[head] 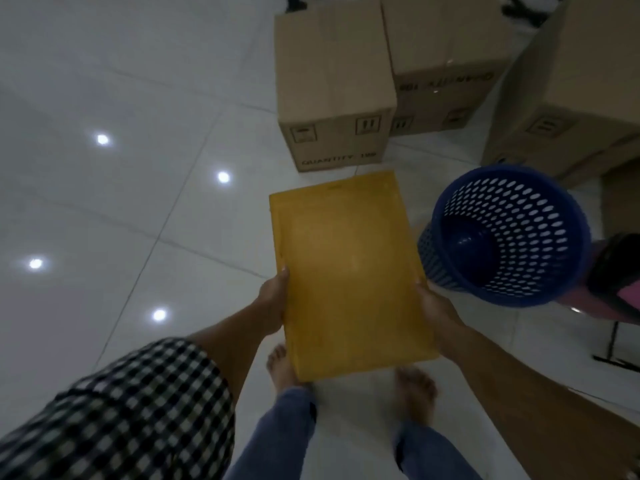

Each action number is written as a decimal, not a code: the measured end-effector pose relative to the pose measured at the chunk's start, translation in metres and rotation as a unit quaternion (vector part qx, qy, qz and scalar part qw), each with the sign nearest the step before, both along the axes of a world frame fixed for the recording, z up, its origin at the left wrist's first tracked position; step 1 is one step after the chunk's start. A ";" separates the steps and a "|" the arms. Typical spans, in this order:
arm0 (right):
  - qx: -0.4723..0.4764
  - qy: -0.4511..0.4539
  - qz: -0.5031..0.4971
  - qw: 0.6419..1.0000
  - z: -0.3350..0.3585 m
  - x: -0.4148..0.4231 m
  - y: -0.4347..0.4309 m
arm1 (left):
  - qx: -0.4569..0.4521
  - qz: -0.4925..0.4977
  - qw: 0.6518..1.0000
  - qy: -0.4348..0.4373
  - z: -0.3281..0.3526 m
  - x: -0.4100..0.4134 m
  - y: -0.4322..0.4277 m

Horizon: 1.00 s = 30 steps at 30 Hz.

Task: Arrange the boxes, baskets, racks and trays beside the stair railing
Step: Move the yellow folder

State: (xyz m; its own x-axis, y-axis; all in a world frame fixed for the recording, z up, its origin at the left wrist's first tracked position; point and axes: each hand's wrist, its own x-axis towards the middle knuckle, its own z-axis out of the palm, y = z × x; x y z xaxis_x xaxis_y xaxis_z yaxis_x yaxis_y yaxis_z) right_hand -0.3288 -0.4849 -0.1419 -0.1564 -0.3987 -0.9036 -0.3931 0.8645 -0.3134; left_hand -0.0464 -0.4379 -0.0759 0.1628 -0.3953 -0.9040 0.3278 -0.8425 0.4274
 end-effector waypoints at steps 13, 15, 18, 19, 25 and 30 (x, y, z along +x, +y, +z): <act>-0.001 0.007 -0.121 0.993 -0.151 -0.004 -0.001 | 0.000 -0.125 0.992 -0.014 -0.133 -0.007 -0.081; 0.001 0.008 -0.128 0.992 -0.161 -0.006 0.000 | -0.003 -0.131 0.991 -0.016 -0.143 -0.012 -0.083; 0.005 0.010 -0.136 0.991 -0.175 -0.012 0.002 | -0.001 -0.130 0.991 -0.013 -0.163 -0.016 -0.082; 0.006 0.014 -0.132 0.991 -0.182 -0.016 0.003 | 0.000 -0.133 0.991 -0.010 -0.168 -0.019 -0.083; 0.015 0.011 -0.130 0.991 -0.189 -0.026 -0.008 | 0.022 -0.118 0.992 -0.024 -0.196 -0.035 -0.088; 0.021 0.006 -0.122 0.992 -0.196 -0.030 -0.015 | 0.032 -0.112 0.993 -0.014 -0.214 -0.038 -0.088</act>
State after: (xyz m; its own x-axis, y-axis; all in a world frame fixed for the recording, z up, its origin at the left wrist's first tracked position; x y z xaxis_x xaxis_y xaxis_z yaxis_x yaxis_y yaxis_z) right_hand -0.3589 -0.4998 -0.3375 -0.2539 -0.3093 -0.9164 -0.1736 0.9467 -0.2714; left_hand -0.0849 -0.5262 -0.2904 0.1020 -0.3668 -0.9247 0.1182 -0.9185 0.3774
